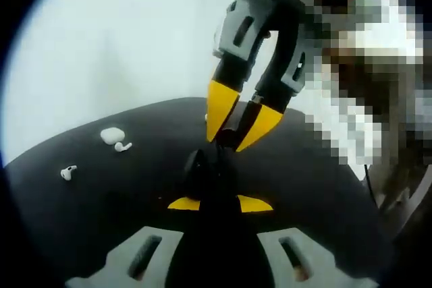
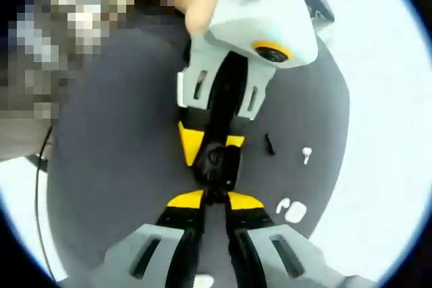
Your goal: Pick up three earphones and place each one into its charging case using tactile feedback, ensure that each earphone is properly inserted and securely positioned inside the case.
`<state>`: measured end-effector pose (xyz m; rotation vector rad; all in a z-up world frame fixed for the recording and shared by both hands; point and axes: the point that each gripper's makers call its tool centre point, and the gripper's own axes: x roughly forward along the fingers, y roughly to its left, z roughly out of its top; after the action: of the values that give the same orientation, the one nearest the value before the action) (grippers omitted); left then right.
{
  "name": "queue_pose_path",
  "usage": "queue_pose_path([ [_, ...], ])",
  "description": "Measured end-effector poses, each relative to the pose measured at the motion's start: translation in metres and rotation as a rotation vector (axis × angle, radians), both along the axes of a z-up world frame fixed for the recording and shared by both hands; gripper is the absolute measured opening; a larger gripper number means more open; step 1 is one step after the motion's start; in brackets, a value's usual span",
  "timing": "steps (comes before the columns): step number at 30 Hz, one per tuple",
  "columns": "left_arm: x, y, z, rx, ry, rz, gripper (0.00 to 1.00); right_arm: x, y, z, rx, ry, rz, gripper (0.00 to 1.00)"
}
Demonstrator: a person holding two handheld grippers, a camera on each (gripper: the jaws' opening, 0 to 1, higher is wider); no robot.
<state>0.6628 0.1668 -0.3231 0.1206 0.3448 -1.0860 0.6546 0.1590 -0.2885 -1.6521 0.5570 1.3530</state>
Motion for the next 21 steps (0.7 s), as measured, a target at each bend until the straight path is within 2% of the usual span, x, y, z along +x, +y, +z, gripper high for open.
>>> queue_pose_path([
  [8, 0.0001, 0.0002, 0.0003, 0.000, 0.001, -0.003, 0.14, 0.0029, -0.0002, -0.0036, -0.050, -0.016, 0.013, 0.14],
  [14, 0.0010, 0.0003, 0.0006, 0.000, -0.001, -0.005, 0.14, 0.0026, -0.0023, -0.0040, -0.071, -0.006, 0.014, 0.14],
  [21, 0.0019, 0.0006, 0.0003, 0.002, -0.002, -0.004, 0.14, 0.0014, 0.0029, -0.0038, -0.119, -0.032, 0.038, 0.14],
])
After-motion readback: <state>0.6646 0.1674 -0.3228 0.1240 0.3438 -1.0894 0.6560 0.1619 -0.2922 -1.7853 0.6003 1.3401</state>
